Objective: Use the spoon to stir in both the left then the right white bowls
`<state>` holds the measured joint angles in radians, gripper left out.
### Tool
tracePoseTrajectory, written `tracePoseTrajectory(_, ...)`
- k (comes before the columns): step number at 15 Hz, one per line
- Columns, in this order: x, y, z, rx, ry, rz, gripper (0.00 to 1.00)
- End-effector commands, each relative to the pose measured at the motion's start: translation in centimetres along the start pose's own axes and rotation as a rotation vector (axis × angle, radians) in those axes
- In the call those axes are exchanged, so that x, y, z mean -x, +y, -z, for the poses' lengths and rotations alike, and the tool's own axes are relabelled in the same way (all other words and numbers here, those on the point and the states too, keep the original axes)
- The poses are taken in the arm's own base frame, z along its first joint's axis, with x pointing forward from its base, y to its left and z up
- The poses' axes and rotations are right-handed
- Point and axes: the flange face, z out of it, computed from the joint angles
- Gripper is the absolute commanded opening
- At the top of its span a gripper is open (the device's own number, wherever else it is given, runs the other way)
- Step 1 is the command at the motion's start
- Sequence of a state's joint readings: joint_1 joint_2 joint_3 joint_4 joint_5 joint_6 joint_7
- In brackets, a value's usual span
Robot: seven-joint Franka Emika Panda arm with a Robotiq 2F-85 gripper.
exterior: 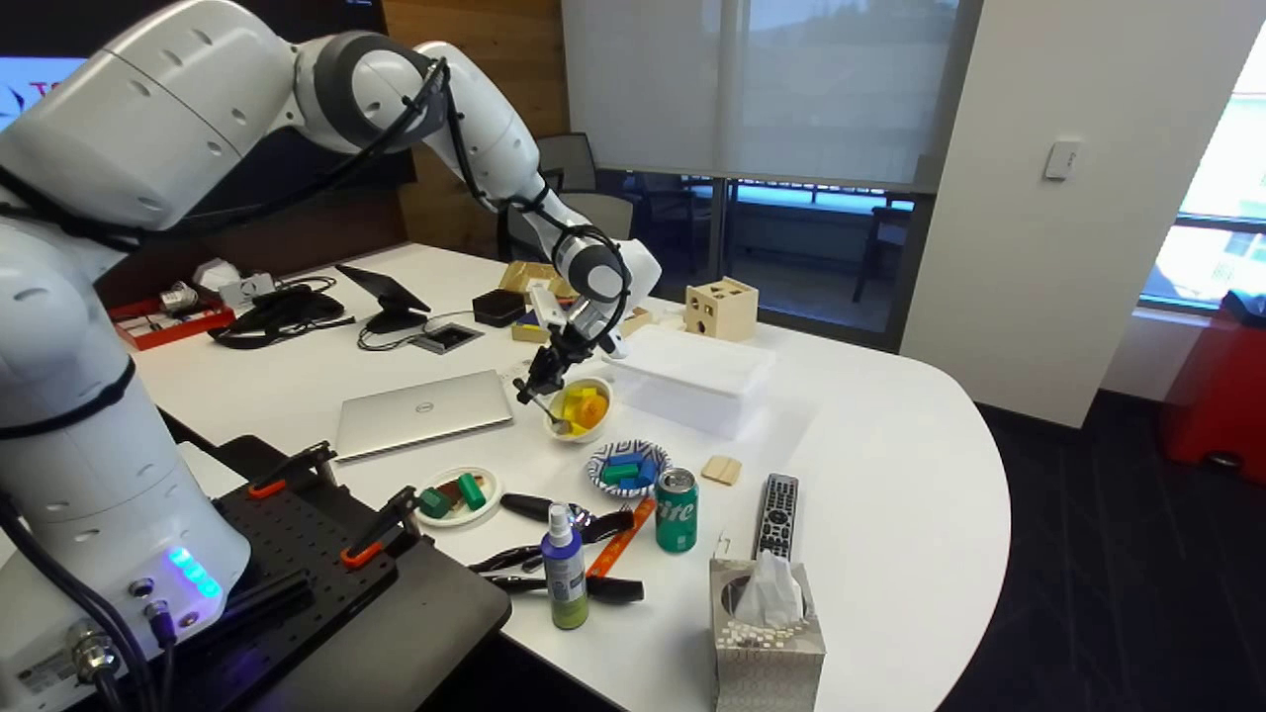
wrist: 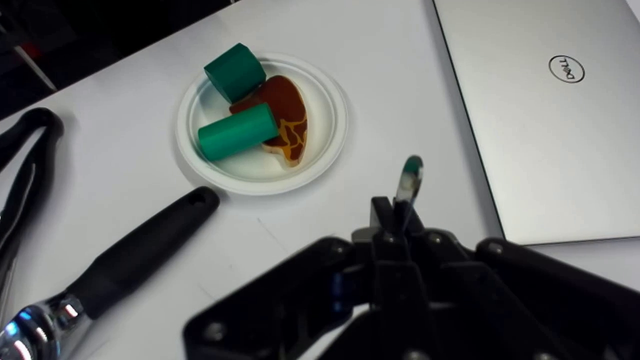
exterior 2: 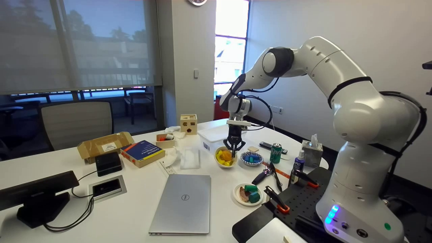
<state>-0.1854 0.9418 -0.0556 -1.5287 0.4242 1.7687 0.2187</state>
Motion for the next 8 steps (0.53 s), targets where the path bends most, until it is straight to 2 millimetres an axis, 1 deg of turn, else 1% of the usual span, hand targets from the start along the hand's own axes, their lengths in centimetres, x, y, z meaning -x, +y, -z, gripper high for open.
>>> tracePoseTrajectory(1, -1.0, -1.1, -0.5, -0.020, -0.013, 0.024, 0.01)
tracePoseTrajectory(4, -1.0, -2.2, -0.3, -0.018, 0.039, 0.056, 0.01)
tracePoseTrajectory(8, -0.5, -3.1, 0.7, -0.031, 0.115, 0.103, 0.01)
